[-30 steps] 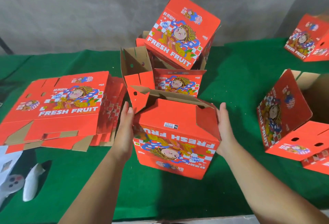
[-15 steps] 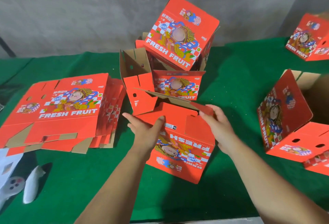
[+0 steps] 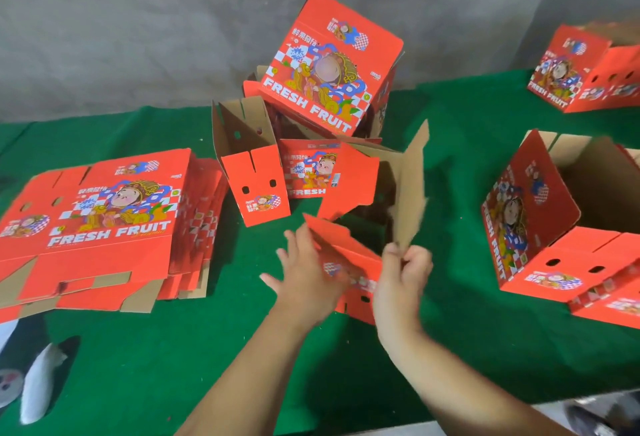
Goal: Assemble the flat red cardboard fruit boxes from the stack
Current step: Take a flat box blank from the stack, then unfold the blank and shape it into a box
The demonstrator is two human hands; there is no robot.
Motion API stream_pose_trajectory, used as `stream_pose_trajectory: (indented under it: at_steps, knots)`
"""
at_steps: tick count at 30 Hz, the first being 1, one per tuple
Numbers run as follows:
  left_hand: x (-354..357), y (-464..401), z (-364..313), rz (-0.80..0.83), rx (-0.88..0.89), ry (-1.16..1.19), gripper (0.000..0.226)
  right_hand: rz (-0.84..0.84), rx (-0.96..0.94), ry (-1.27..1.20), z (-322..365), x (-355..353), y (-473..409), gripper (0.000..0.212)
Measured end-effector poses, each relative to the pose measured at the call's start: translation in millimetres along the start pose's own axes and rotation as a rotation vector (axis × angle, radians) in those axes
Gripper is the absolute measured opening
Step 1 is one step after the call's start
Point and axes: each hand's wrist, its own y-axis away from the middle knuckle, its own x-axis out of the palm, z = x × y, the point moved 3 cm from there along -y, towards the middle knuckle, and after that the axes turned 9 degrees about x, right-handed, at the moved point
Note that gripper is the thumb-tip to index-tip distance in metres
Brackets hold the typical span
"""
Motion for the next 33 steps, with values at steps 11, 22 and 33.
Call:
stream_pose_trajectory:
  at_steps: [11, 22, 33]
  knots:
    - [3, 19, -3, 0.043, 0.249, -0.196, 0.129, 0.281, 0.033, 0.098, 3, 24, 14, 0.077]
    - [-4, 17, 14, 0.065, 0.153, -0.584, 0.031, 0.581, -0.180, 0.020, 9, 25, 22, 0.097]
    - [-75, -1, 42, -0.215, 0.209, -0.451, 0.029, 0.471, -0.055, 0.105, 24, 36, -61, 0.089]
